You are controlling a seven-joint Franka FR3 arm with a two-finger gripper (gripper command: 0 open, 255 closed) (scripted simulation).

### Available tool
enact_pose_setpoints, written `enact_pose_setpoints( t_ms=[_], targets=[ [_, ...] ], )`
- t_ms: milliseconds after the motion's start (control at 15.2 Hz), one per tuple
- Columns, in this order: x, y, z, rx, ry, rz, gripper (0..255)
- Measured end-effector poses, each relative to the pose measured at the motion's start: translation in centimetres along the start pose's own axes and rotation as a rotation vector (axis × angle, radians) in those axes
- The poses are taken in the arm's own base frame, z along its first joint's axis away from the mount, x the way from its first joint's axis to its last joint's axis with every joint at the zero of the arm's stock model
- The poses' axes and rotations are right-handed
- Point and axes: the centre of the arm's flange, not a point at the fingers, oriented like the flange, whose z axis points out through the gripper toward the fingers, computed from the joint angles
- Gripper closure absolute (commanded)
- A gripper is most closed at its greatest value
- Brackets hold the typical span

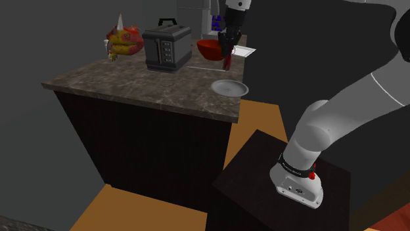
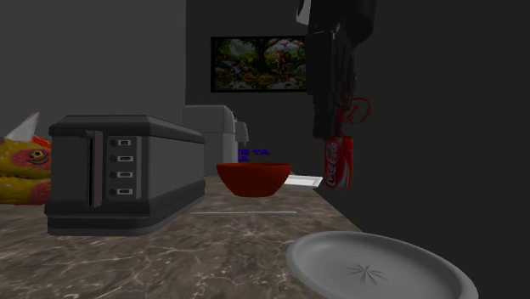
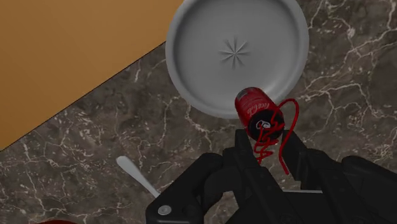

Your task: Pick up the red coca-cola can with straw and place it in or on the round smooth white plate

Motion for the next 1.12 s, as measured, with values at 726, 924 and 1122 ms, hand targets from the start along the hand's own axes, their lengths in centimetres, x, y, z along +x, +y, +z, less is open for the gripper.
enact_pose_setpoints(
  t_ms=[726, 924, 1122],
  targets=[
    [-3.8, 0.7, 4.3, 0.0, -0.001, 0.0, 255],
    [-3.9, 0.8, 5.9, 0.0, -0.001, 0.0, 255],
    [-4.0, 0.8, 7.3, 0.0, -0.001, 0.0, 255]
  ],
)
